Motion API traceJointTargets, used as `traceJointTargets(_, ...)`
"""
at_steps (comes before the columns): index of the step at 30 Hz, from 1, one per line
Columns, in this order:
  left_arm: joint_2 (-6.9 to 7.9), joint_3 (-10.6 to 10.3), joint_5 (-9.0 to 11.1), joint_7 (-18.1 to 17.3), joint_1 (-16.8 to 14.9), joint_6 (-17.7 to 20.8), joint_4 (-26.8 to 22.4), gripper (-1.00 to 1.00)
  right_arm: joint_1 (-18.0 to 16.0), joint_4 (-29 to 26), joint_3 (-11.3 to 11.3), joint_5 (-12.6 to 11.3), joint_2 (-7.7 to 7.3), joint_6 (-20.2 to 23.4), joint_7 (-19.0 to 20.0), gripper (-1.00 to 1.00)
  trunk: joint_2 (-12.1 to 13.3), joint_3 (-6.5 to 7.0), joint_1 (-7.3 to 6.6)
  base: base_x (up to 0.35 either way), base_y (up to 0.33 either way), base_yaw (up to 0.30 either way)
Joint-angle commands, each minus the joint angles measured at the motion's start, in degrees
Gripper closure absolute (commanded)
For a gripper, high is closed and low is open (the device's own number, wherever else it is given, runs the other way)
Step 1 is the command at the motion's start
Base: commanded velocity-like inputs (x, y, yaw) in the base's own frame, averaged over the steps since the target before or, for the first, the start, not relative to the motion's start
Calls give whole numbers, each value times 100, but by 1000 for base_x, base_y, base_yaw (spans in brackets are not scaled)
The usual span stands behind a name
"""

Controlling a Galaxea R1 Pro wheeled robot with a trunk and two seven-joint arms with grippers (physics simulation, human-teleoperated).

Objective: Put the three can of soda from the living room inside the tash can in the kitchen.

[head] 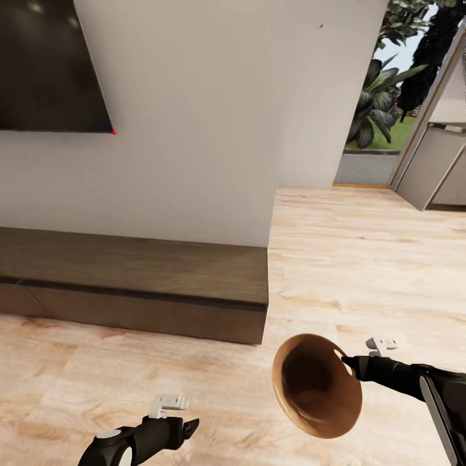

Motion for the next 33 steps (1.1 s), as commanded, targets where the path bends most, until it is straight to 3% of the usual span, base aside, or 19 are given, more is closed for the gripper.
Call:
traceJointTargets(1,-1,0,0,0,0,0,0,-100,-1,-2,1,-131,0,52,6,100,0,10,0,0,0,0)
traceJointTargets(33,0,0,0,-1,0,0,5,-100,-1,-2,1,-114,0,43,6,100,0,306,0,0,0,0)
